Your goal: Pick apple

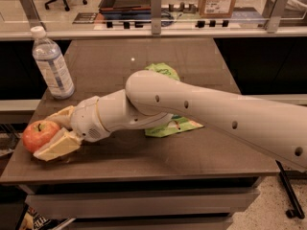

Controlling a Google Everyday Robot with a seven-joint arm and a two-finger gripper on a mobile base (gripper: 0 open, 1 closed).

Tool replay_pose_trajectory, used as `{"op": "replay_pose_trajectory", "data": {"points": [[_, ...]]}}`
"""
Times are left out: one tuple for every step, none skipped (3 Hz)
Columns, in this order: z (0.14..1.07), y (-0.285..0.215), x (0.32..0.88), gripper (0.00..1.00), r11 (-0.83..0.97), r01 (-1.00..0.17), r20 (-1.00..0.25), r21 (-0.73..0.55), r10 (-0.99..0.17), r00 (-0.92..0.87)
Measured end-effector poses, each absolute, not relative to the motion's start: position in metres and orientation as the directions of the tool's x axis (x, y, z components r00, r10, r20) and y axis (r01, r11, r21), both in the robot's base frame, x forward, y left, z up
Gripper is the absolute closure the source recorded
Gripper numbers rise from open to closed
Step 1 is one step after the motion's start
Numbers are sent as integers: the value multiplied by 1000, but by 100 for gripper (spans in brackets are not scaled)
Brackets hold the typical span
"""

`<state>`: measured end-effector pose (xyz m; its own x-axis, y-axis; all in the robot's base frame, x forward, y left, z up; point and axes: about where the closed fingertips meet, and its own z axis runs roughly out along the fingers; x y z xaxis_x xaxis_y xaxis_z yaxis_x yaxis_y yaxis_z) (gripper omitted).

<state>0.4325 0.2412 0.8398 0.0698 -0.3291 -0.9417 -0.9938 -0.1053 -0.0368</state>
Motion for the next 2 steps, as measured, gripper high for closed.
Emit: {"op": "replay_pose_trajectory", "data": {"points": [[843,241,433,100,-109,-993,-942,-47,-326,81],[863,237,442,100,-130,-988,-947,-88,-297,123]]}}
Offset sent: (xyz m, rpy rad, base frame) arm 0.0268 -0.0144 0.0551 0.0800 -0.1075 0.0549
